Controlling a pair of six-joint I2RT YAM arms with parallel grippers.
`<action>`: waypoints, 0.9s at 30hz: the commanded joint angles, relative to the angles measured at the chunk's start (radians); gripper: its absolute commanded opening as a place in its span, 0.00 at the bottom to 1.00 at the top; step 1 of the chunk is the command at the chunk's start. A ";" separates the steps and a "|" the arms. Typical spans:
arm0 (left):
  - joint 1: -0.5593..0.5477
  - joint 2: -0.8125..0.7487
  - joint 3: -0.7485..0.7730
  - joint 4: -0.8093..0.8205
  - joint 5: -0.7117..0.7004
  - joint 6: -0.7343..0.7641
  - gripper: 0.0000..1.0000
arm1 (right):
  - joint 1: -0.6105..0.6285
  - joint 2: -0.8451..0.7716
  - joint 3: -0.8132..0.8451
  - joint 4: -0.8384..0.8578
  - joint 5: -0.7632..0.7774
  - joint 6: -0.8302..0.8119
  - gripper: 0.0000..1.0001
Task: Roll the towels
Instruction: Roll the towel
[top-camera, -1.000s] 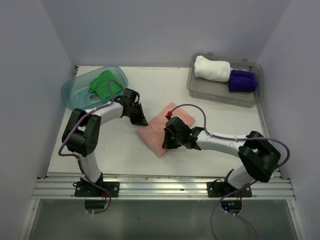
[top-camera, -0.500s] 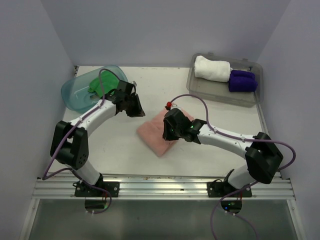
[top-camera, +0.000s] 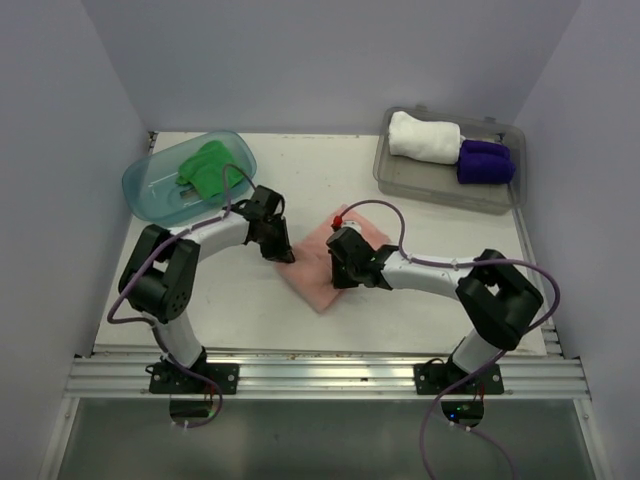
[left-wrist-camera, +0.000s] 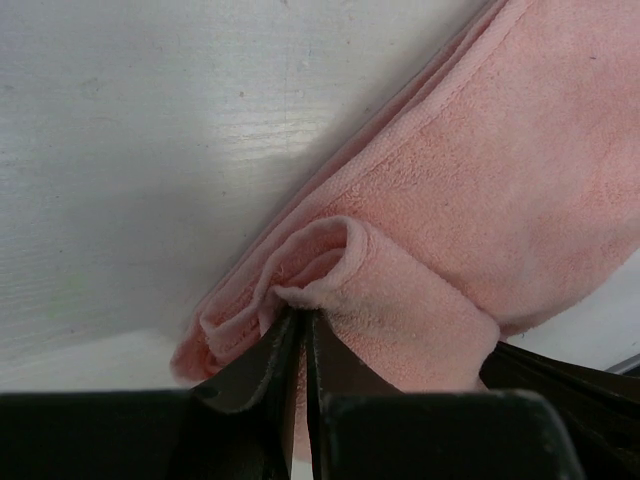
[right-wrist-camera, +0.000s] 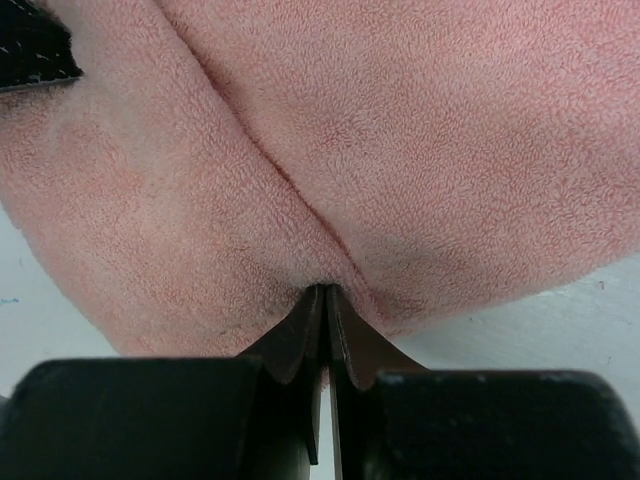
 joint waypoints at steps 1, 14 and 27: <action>-0.011 -0.007 0.016 0.015 -0.028 0.030 0.10 | 0.008 0.004 -0.077 -0.003 0.017 0.044 0.06; 0.021 -0.209 0.152 -0.184 -0.165 0.093 0.20 | 0.069 -0.217 0.034 -0.124 0.171 -0.256 0.57; 0.150 -0.340 -0.039 -0.166 -0.159 0.083 0.22 | 0.347 0.021 0.178 -0.096 0.326 -0.500 0.70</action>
